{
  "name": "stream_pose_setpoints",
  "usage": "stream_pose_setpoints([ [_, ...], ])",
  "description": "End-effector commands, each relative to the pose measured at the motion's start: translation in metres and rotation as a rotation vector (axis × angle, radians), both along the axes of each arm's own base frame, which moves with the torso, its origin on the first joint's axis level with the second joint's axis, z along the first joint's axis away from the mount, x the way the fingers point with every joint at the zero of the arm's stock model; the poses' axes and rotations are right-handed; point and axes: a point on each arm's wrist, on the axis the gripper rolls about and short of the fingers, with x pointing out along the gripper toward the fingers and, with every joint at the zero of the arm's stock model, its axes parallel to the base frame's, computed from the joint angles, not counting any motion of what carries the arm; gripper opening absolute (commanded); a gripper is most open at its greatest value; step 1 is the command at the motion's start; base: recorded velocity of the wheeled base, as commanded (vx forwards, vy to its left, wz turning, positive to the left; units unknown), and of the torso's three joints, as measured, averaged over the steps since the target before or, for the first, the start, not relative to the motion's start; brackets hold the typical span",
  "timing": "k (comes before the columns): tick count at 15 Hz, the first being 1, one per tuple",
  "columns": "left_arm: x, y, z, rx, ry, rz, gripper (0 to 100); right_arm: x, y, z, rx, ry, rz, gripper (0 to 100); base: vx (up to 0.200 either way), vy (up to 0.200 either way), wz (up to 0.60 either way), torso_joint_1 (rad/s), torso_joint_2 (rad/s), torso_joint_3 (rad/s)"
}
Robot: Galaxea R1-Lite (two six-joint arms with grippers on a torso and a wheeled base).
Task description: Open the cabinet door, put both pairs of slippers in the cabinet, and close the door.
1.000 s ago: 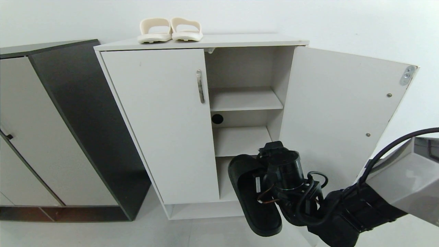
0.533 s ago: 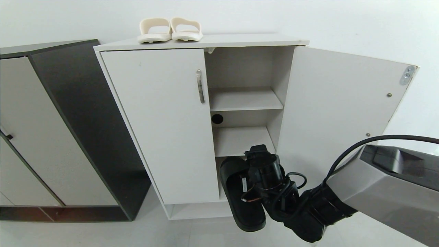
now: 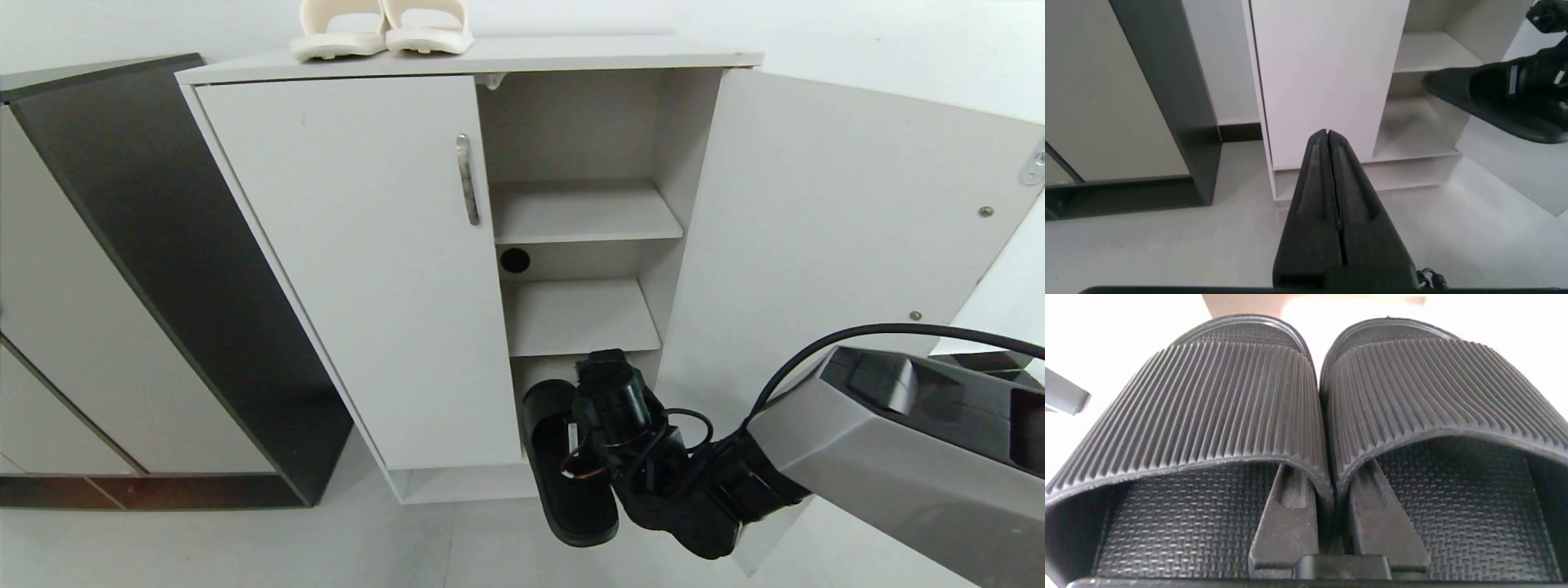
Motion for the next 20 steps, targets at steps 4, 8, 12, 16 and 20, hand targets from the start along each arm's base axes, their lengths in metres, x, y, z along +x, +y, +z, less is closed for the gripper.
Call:
stream_pose_setpoints([
  [4, 0.0, 0.0, 0.0, 0.001, 0.001, 0.0, 0, 0.008, 0.005, -0.002, -0.026, -0.054, -0.122, 0, 0.0, 0.0, 0.0, 0.006, 0.0, -0.192],
  [8, 0.0, 0.0, 0.0, 0.001, 0.001, 0.002, 0, 0.009, 0.007, 0.008, -0.019, -0.145, -0.162, 0, 0.0, 0.0, 0.0, 0.003, 0.0, -0.093],
  [12, 0.0, 0.0, 0.0, 0.001, 0.001, 0.002, 0, 0.005, 0.003, 0.003, -0.046, -0.29, -0.129, 0, 0.0, 0.0, 0.0, 0.0, 0.0, 0.0],
  [16, 0.0, 0.0, 0.0, -0.005, 0.001, 0.002, 0, 0.005, 0.004, -0.005, -0.057, -0.281, -0.121, 0, 0.0, 0.0, 0.0, 0.0, 0.0, 0.0],
  [20, 0.0, 0.0, 0.0, 0.0, 0.001, 0.002, 0, 0.006, 0.004, -0.007, -0.059, -0.279, -0.122, 0, 0.15, 0.0, 0.0, -0.001, 0.0, 0.002],
])
